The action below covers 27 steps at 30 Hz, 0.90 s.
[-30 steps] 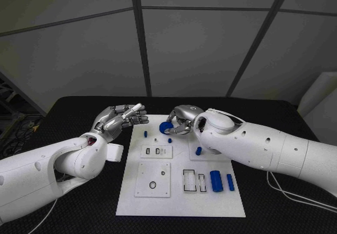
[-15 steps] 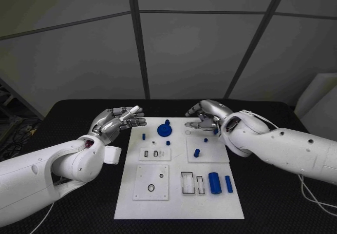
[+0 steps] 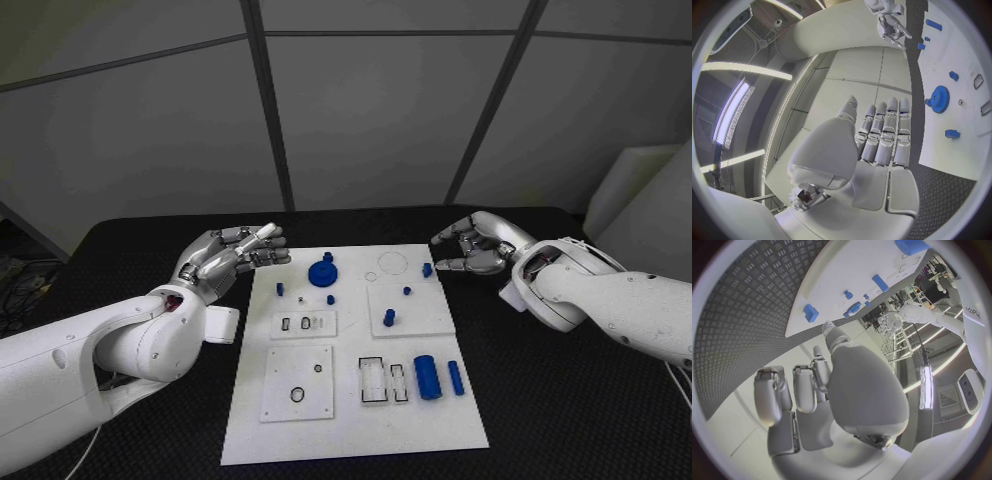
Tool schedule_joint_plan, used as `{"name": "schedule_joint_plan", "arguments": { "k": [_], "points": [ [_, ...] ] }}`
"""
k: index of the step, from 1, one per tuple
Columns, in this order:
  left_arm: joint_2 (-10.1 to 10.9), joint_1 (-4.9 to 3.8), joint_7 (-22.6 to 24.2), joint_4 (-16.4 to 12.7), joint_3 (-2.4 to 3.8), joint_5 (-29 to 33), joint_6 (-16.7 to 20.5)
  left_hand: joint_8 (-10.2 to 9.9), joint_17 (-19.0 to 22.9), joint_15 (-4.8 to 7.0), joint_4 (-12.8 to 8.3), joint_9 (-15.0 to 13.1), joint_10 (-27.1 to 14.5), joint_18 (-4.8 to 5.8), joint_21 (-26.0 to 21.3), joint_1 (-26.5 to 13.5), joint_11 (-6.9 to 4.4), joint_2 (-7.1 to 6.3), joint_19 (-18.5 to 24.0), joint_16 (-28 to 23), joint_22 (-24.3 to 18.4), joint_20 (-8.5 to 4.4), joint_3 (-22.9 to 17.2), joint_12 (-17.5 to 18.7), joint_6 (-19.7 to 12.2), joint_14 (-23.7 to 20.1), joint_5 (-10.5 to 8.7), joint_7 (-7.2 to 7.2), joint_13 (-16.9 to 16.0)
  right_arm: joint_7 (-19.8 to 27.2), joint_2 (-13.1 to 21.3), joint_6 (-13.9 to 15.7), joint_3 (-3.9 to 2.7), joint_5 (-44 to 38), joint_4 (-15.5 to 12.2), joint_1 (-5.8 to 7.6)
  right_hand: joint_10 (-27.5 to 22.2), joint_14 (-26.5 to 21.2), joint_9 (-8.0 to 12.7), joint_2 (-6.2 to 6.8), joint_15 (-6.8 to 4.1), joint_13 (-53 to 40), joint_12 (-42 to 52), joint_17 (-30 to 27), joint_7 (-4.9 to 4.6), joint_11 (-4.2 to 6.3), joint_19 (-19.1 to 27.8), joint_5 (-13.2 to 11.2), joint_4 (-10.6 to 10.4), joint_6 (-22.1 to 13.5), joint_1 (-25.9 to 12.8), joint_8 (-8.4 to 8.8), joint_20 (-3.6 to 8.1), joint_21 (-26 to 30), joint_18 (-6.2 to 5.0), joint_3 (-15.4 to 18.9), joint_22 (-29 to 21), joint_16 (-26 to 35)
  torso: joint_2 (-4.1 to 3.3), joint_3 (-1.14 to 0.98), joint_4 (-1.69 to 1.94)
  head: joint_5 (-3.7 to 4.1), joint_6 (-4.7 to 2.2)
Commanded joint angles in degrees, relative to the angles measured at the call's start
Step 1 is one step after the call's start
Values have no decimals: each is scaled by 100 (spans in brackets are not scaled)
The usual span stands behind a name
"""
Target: Assemble the parts on the task board
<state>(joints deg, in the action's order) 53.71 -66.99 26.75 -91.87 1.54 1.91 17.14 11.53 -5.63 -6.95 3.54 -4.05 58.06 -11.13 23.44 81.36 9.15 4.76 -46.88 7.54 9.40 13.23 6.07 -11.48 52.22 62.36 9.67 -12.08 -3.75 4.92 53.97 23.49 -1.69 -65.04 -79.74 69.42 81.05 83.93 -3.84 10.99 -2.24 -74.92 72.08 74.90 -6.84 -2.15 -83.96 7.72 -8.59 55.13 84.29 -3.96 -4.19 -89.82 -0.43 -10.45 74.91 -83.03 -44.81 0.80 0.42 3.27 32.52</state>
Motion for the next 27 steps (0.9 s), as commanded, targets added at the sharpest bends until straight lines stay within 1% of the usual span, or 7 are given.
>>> {"name": "schedule_joint_plan", "arguments": {
  "k": [1,2,5,7,11,21,27],
  "points": [
    [-12,3,46,16,4,-4,-90,-39,6,-28,-1,8,26,70,-37,-49,4,27,4,-31,-5,26,29,18,27,10,-24,9,4,203,-15,-221,-3,209,62,-61,-28,310,9,-5,7,-11,-34,235,-16,8,-551,24,35,-37,72,42,-6,32,23,7,1431,6,-4,-19,-7,21,2],
    [-13,4,46,19,4,-4,-90,-39,6,-28,-1,8,26,70,-37,-49,4,27,4,-31,-5,26,29,18,27,10,-24,9,4,194,-24,-229,-3,205,83,-76,-28,311,11,-6,9,-9,-36,238,-19,5,-551,25,31,-51,68,44,-7,32,23,14,1432,5,-5,-21,-8,20,4],
    [-19,10,44,31,4,-4,-90,-39,6,-28,-1,8,26,70,-37,-49,4,27,4,-31,-5,26,29,18,27,10,-24,9,4,136,-89,-261,-3,189,221,-126,-33,314,16,-10,18,2,-51,245,-32,-7,-551,27,5,-121,40,48,-13,33,22,57,1430,4,-7,-12,4,18,11],
    [-23,12,43,35,4,-4,-90,-39,6,-28,-1,8,26,70,-37,-49,4,27,4,-31,-5,26,29,18,27,10,-24,9,4,93,-145,-276,-3,175,317,-146,-33,316,17,-14,23,4,-56,254,-40,-15,-554,27,-21,-164,16,48,-17,30,23,89,1435,2,-5,1,9,21,16],
    [-31,17,43,45,4,-4,-91,-39,6,-28,-1,8,26,70,-37,-49,4,27,4,-31,-5,26,29,18,27,10,-24,9,4,18,-252,-266,-2,112,437,-188,-30,319,16,-37,29,1,-53,263,-49,-23,-561,25,-59,-214,-8,46,-23,24,26,120,1445,0,-5,-1,9,17,27],
    [-34,21,42,78,4,-4,-90,-39,6,-28,-1,8,26,70,-37,-49,4,27,4,-31,-5,26,29,18,27,10,-24,9,4,-43,-397,-108,-3,174,535,-211,22,342,2,-170,35,-65,33,347,-52,-27,-604,15,-223,-212,-134,22,-32,-18,43,166,1509,-43,-3,9,-3,4,40],
    [-35,22,39,89,4,-4,-89,-39,6,-28,-1,8,26,70,-37,-49,4,27,4,-31,-5,26,29,18,27,10,-24,9,4,-64,-437,-137,-4,231,552,-212,52,357,-10,-239,30,-110,90,403,-40,-18,-604,18,-264,-144,-150,-3,-29,-18,43,158,1509,-75,-1,7,-7,-4,55]
  ]
}}
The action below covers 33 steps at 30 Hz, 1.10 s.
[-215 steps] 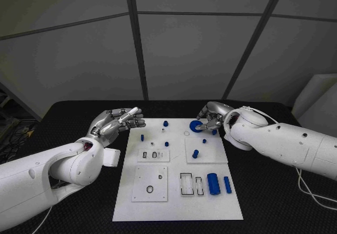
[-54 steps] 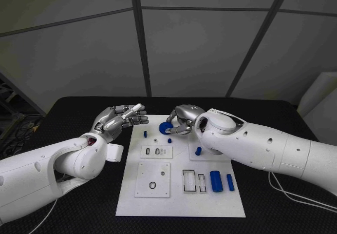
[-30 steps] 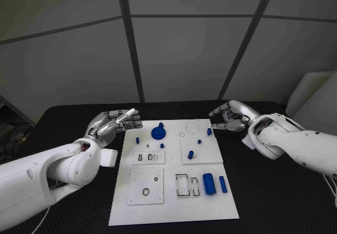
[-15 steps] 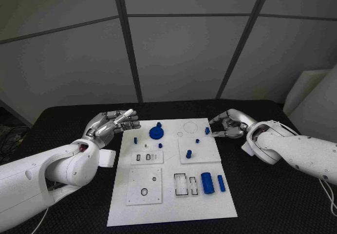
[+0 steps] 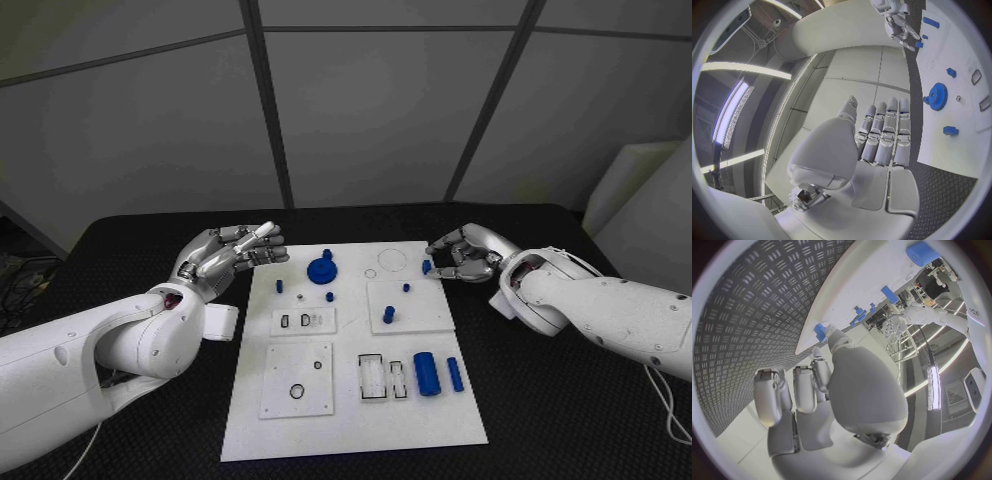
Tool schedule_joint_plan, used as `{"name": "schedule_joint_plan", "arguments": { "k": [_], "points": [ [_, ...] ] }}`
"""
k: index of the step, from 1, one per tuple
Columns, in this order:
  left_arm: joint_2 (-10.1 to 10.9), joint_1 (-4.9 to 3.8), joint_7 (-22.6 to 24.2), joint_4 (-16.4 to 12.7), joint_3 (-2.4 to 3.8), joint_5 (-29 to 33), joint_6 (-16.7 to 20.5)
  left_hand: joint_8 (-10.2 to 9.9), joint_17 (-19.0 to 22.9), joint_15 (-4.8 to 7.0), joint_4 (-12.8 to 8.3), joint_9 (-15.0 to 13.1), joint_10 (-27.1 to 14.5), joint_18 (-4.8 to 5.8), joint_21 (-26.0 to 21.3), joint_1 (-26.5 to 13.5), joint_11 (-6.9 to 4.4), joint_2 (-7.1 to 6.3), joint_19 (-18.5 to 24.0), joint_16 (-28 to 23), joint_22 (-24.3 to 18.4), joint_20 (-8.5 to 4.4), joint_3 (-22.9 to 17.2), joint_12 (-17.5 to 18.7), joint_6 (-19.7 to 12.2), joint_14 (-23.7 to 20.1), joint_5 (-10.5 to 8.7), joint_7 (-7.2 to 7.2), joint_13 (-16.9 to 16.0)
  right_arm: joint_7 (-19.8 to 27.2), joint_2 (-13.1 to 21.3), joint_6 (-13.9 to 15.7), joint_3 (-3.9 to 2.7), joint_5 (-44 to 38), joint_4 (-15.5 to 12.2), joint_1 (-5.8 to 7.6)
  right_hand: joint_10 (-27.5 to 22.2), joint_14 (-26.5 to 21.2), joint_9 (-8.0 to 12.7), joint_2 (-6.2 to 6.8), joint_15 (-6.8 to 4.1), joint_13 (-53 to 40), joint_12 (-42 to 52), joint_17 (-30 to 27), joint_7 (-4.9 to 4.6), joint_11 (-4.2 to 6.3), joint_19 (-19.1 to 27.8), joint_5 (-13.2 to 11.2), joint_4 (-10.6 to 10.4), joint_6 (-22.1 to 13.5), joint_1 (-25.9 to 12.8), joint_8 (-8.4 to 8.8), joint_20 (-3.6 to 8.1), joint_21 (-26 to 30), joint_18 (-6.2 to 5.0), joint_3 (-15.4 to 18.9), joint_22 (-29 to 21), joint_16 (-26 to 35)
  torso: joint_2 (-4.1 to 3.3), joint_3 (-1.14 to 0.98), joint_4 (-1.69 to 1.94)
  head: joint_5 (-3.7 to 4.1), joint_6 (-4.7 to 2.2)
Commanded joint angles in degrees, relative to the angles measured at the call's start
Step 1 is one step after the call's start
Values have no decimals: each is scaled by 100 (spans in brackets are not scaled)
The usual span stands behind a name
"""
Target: Assemble the parts on the task board
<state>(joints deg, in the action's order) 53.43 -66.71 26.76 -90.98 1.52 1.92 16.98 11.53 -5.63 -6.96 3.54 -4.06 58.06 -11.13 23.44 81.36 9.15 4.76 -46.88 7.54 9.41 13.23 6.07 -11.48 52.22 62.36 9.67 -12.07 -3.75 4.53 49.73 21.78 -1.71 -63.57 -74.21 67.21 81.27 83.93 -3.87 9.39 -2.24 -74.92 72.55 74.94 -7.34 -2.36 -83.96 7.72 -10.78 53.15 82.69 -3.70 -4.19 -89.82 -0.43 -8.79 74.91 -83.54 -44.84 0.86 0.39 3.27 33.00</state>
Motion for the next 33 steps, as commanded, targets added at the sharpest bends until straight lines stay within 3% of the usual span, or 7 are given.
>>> {"name": "schedule_joint_plan", "arguments": {
  "k": [1,11,33],
  "points": [
    [-7,-5,38,3,5,-5,-74,-39,6,-28,-1,8,26,70,-37,-49,4,27,4,-31,-6,26,29,18,27,10,-24,8,4,-33,-21,21,-2,89,-1,8,36,359,-11,-95,27,-119,55,406,14,7,-604,19,-49,80,11,-36,-28,-18,43,-13,1509,-28,1,2,-3,-2,9],
    [-13,-4,36,8,5,-5,-73,-39,6,-28,-1,8,26,70,-37,-49,4,27,4,-31,-6,26,29,18,27,10,-24,8,4,-213,-82,-112,-2,68,35,8,60,371,-57,-253,-7,-165,108,460,65,52,-604,18,-56,424,8,-128,1,-18,43,-55,1509,-55,7,4,-4,4,8],
    [-5,-4,30,9,5,-5,-74,-48,5,-28,-17,8,33,70,-39,-43,4,37,2,-46,-13,27,36,31,33,16,-23,9,4,-348,-183,-180,-2,-62,79,8,93,385,-73,-303,-22,-215,170,516,85,70,-604,25,-35,531,22,-143,16,-18,43,-77,1509,-86,8,2,-2,0,29]
  ]
}}
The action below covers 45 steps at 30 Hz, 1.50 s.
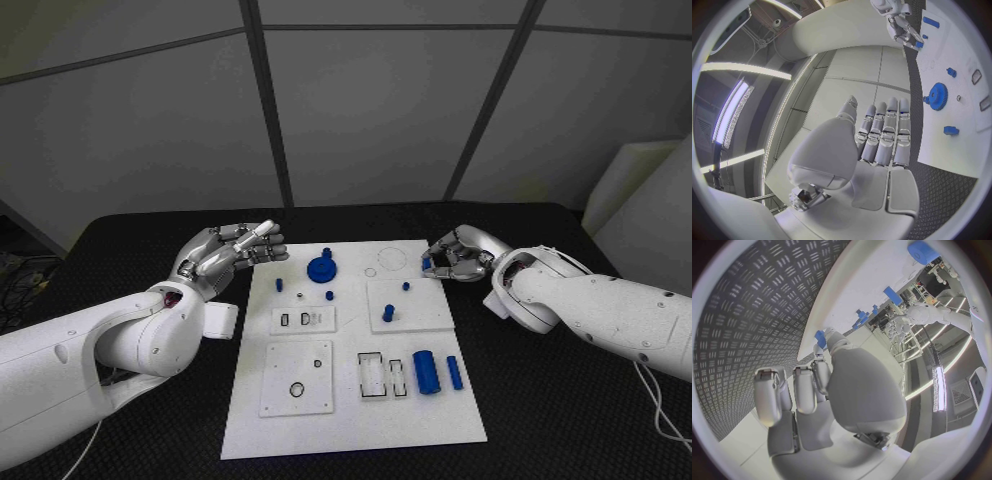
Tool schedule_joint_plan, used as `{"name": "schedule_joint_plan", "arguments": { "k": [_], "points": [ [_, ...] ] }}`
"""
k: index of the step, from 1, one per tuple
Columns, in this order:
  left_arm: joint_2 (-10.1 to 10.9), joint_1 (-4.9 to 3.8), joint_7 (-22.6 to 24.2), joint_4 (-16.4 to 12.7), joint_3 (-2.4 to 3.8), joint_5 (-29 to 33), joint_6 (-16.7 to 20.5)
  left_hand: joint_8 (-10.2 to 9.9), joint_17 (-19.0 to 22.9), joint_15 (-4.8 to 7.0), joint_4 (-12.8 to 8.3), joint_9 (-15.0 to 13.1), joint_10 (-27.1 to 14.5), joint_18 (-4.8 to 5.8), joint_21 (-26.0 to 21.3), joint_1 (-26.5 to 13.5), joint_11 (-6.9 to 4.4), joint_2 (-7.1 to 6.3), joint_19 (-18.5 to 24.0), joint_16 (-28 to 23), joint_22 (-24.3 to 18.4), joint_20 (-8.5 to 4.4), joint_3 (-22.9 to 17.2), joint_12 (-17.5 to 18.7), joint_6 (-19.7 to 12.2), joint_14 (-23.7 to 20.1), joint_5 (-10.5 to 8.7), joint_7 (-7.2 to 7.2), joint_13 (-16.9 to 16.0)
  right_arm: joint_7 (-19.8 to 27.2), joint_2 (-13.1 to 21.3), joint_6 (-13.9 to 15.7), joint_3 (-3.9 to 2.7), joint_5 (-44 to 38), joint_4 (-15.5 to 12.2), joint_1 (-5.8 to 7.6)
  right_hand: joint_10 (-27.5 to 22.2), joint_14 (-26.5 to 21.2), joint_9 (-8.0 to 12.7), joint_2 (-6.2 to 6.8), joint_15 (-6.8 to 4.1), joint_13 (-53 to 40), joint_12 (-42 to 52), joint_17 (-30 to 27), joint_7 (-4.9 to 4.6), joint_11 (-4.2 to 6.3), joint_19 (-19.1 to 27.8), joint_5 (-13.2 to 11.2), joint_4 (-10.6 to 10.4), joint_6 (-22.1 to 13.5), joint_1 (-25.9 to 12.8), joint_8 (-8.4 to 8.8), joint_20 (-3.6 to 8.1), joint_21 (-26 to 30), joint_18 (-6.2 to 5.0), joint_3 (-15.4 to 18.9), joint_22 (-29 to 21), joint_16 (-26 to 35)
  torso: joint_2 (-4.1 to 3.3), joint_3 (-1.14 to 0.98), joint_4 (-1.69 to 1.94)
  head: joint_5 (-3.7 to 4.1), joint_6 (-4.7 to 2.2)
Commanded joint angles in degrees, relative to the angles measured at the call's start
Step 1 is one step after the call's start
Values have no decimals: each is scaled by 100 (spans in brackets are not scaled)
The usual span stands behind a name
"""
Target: Assemble the parts on the task board
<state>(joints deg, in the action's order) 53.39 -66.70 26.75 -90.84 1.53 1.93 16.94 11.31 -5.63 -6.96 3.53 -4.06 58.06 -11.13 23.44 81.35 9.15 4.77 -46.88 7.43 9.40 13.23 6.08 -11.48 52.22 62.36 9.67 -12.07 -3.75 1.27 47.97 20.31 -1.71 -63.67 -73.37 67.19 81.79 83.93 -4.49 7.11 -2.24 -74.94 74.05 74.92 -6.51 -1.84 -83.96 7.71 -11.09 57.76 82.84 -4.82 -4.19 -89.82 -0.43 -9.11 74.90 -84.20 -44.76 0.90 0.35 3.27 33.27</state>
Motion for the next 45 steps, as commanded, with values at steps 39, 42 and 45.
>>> {"name": "schedule_joint_plan", "arguments": {
  "k": [39,42,45],
  "points": [
    [-43,-6,28,109,5,19,-92,-26,5,-28,-16,8,33,70,-39,-42,4,36,2,-34,-12,27,36,31,33,16,-23,9,3,-410,-323,787,-32,-666,-1495,16,119,418,-268,-443,-202,-327,146,667,260,237,-604,88,231,827,133,-235,184,-18,43,-223,1510,-103,108,31,14,-107,59],
    [-70,-7,33,158,5,23,-93,-26,5,-28,-16,8,33,70,-39,-42,4,36,2,-34,-12,27,36,31,33,16,-23,9,3,-524,-574,725,-33,-848,-1502,16,121,417,-270,-449,-203,-331,149,661,255,234,-604,90,241,814,131,-221,187,-18,43,-225,1510,-100,130,38,26,-138,86],
    [-100,-8,40,215,5,24,-91,-26,5,-28,-16,8,33,70,-39,-42,4,36,2,-34,-12,27,36,31,33,16,-23,9,3,-695,-804,590,-32,-1015,-1479,15,117,415,-272,-451,-202,-326,143,653,247,230,-604,91,254,793,127,-202,190,-18,43,-226,1510,-94,142,50,33,-174,105]
  ]
}}
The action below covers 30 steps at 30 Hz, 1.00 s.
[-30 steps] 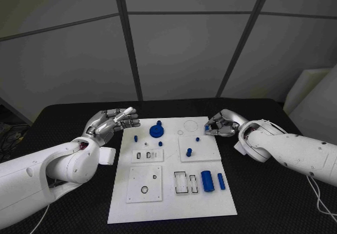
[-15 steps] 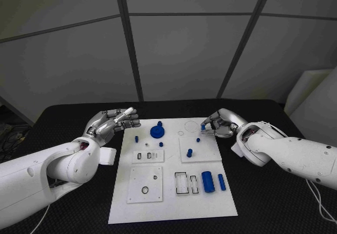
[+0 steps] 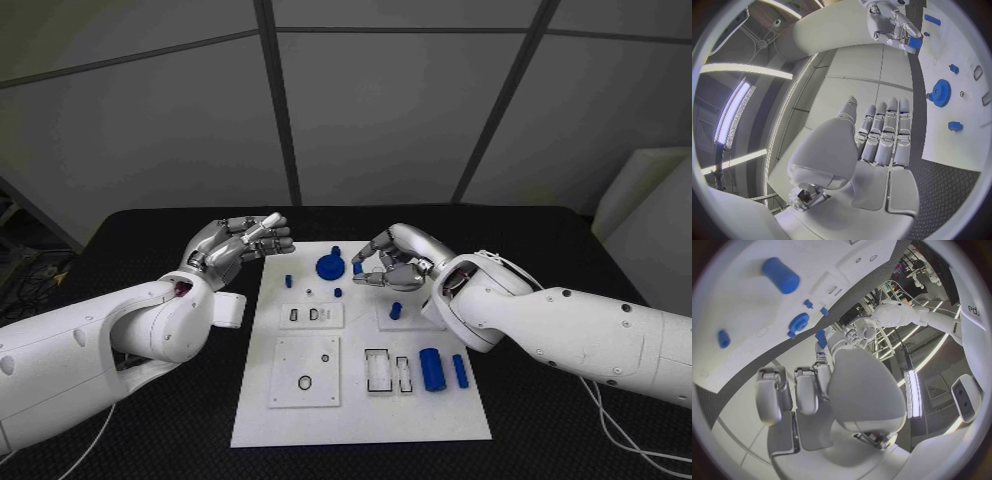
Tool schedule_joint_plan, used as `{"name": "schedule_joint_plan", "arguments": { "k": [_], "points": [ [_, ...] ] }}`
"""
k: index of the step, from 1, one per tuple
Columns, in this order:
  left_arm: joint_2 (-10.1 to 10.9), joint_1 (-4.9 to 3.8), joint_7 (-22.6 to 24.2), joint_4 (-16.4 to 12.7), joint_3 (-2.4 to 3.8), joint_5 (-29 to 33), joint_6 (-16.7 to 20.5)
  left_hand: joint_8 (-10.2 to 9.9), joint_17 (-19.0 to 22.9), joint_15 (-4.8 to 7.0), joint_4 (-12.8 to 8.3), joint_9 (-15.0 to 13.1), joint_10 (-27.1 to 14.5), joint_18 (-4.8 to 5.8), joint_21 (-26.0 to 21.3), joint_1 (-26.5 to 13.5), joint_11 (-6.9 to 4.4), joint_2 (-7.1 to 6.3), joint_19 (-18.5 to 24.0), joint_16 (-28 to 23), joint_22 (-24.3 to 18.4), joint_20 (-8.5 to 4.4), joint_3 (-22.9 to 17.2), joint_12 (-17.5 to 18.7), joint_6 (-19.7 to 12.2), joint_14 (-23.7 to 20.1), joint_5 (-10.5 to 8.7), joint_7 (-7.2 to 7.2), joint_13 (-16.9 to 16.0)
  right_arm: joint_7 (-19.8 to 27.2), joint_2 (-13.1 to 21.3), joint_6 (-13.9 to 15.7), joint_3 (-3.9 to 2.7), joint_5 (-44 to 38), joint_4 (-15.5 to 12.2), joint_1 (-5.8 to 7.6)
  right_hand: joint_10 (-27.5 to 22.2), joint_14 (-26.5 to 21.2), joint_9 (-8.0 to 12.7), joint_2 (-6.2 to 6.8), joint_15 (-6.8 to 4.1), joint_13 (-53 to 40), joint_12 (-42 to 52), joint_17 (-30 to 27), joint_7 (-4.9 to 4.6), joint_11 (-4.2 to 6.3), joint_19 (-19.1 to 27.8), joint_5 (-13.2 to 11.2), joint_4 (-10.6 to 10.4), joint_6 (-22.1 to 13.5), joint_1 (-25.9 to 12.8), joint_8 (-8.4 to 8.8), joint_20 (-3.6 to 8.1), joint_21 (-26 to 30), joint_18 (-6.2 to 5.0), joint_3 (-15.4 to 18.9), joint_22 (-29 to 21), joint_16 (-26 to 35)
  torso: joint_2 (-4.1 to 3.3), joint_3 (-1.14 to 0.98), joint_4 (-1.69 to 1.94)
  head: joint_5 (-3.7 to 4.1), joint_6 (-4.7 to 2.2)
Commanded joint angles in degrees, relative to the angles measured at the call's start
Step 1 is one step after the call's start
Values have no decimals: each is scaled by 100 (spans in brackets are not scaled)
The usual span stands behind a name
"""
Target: Assemble the parts on the task board
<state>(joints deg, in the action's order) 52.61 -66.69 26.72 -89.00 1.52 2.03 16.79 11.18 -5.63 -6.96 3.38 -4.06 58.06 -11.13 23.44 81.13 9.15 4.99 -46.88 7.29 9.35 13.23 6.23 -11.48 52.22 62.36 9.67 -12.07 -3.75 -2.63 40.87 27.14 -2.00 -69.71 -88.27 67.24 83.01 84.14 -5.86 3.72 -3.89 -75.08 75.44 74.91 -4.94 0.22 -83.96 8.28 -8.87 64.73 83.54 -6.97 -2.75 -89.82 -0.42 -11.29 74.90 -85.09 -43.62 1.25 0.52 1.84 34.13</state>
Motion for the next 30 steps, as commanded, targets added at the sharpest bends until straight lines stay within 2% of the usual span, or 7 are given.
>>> {"name": "schedule_joint_plan", "arguments": {
  "k": [1,4,8,11,16,23,30],
  "points": [
    [-37,-9,46,60,5,14,-76,-13,5,-28,-1,8,33,70,-39,-20,4,14,2,-21,-7,27,21,31,33,15,-23,9,4,-399,-191,-177,-3,-479,30,9,-8,389,-140,-103,-34,-309,-2,637,81,16,-604,21,43,77,37,34,47,-18,42,2,1510,5,38,25,25,-41,43],
    [-55,-10,53,105,5,17,-73,-13,5,-28,-1,8,33,70,-39,-20,4,14,2,-21,-7,27,21,31,33,15,-23,9,4,-589,-380,-289,-1,-629,83,-10,-10,388,-142,-99,-32,-305,-7,633,76,12,-604,10,46,72,26,42,47,-18,42,8,1510,8,42,30,17,-73,10],
    [-73,-11,53,139,6,37,-69,-13,5,-28,-1,8,33,70,-39,-20,4,14,2,-21,-7,27,21,31,33,15,-23,9,4,-821,-552,-389,-2,-835,113,-73,-15,384,-146,-94,-29,-299,-17,619,73,10,-604,2,57,66,23,51,46,-18,42,10,1510,17,49,41,21,-94,28],
    [-85,-12,50,152,6,45,-73,-21,5,-29,-12,8,39,69,-42,-20,4,22,0,-33,-12,28,29,42,38,21,-23,9,3,-933,-651,-439,-2,-932,137,-124,-21,382,-148,-87,-27,-292,-27,609,70,7,-604,1,72,59,25,60,45,-18,42,11,1510,23,41,38,32,-97,28],
    [-96,-15,43,163,6,51,-73,-21,5,-29,-12,8,39,69,-42,-20,4,22,0,-33,-12,28,29,42,38,21,-23,9,3,-1073,-815,-512,-1,-1136,192,-218,-21,381,-150,-86,-26,-295,-24,607,69,6,-604,4,79,59,27,63,45,-18,42,10,1510,24,36,25,29,-159,49],
    [-94,-16,41,161,6,53,-74,-21,5,-29,-12,8,39,69,-42,-20,4,22,0,-33,-12,28,29,42,38,21,-23,9,3,-1175,-942,-557,0,-1309,226,-349,-22,381,-151,-85,-26,-293,-26,607,69,6,-604,5,81,59,27,64,45,-18,42,10,1510,24,29,19,14,-183,83],
    [-89,-16,40,159,6,54,-78,-21,5,-29,-12,8,39,69,-42,-20,4,22,0,-33,-12,28,29,42,38,21,-23,9,3,-1215,-986,-583,1,-1380,265,-405,-23,380,-153,-82,-26,-292,-28,603,68,5,-604,8,85,59,26,66,45,-18,42,12,1510,27,33,11,22,-178,112]
  ]
}}
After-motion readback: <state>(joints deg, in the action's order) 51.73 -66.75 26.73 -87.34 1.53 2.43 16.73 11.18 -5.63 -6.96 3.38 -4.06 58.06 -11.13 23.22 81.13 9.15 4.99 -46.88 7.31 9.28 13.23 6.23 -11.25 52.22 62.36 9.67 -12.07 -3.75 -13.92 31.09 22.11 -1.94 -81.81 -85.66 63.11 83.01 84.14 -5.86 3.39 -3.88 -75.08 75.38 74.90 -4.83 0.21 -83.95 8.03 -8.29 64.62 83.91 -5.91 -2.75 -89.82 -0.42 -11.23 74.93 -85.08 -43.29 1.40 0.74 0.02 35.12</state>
